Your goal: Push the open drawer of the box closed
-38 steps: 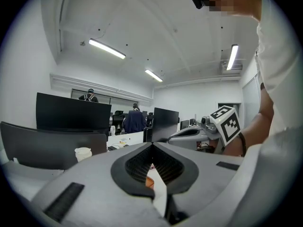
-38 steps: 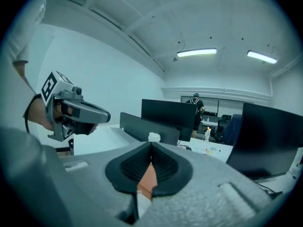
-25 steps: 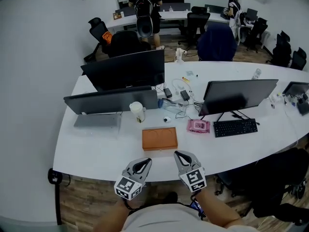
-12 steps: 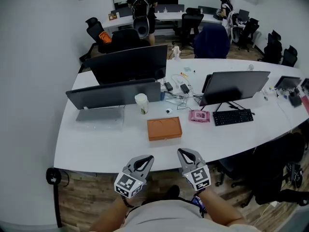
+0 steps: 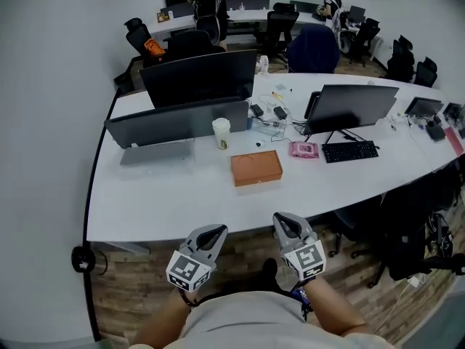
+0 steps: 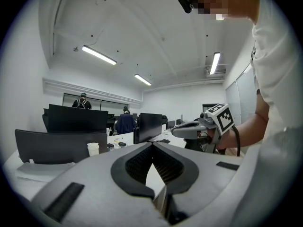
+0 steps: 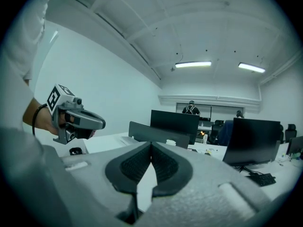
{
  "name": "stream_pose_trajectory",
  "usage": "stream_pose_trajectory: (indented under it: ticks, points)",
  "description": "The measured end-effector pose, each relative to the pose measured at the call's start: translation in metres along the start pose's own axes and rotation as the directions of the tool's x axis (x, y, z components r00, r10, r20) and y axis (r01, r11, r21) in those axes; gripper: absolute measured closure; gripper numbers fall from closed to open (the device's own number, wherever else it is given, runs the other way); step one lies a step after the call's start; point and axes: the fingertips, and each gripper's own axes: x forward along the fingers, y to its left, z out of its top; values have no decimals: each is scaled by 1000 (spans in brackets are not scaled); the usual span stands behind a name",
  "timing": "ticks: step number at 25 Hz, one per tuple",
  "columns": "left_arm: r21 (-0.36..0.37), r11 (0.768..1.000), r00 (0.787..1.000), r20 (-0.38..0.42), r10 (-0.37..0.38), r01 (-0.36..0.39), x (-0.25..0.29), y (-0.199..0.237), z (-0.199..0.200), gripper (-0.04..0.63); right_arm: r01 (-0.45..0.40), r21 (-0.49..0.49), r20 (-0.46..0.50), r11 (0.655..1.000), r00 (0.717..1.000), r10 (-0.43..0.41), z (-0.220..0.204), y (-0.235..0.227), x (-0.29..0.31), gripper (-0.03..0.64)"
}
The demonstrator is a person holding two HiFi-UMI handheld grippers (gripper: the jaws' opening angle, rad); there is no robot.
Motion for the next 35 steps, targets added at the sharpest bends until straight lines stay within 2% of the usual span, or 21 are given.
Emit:
stream_pose_trajectory:
  ticks: [7,12,19,26,32,35]
  points:
    - [-10,999,999,3,-45,46,-51,-11,-12,597,18,17,-5,1000,1000,-18,-2,48,-22,614]
    - [-4,997,997,4,-83,83,-71,-22,1,597,28,21,-19,999,999,-27,13,68,-46,614]
    - [40,991,992,27,-125,124,-69,-44,19,597,11,1,-4,1000,1000,-11,27,77,-70,614]
    - [35,991,991,14,-131,130,-74,-52,15,597,-5,7,1,1000,1000,5,26,86,-81,614]
    - [31,991,989,54,-135,133,-79,-59,27,597,-25,1,5,1000,1000,25,25,92,-82,614]
    - [53,988,988,57,-147,144,-76,-57,24,597,-31,-5,14,1000,999,31,31,95,-76,614]
